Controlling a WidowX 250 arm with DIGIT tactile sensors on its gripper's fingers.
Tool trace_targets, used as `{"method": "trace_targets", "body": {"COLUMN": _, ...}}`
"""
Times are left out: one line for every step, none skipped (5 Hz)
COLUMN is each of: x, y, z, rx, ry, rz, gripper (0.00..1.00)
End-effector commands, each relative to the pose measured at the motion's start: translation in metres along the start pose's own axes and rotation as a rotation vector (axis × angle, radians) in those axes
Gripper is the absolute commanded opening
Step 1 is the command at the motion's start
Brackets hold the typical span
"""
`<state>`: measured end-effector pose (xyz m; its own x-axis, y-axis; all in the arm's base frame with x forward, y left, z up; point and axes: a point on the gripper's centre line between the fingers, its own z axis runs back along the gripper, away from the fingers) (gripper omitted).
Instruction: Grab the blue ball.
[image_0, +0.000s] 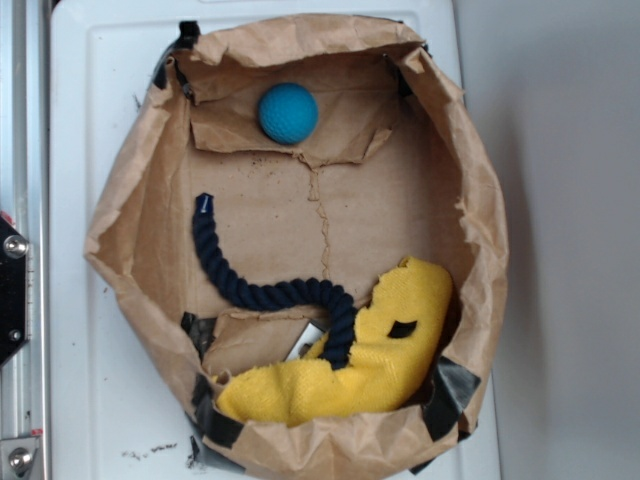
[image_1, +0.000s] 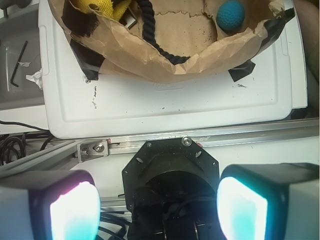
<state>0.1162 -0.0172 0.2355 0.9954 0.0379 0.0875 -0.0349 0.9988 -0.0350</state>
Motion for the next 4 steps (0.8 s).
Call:
{"method": "trace_targets", "body": {"x": 0.000, "y": 0.000, "z": 0.000, "rx": 0.000, "ry": 0.000, "rz": 0.000, "gripper": 1.00}}
{"method": "trace_targets", "body": {"x": 0.038, "y": -0.009, "z": -0.012, "rx": 0.036, "ry": -0.038, "rz": 0.079, "gripper": 1.00}}
{"method": "trace_targets", "body": {"x": 0.072, "y": -0.003, "z": -0.023, "rx": 0.066, "ry": -0.089, "rz": 0.198, "gripper": 1.00}}
{"method": "trace_targets", "body": {"x": 0.097, "y": 0.017, "z": -0.036, "rx": 0.113, "ry": -0.265, "rz": 0.439, "gripper": 1.00}}
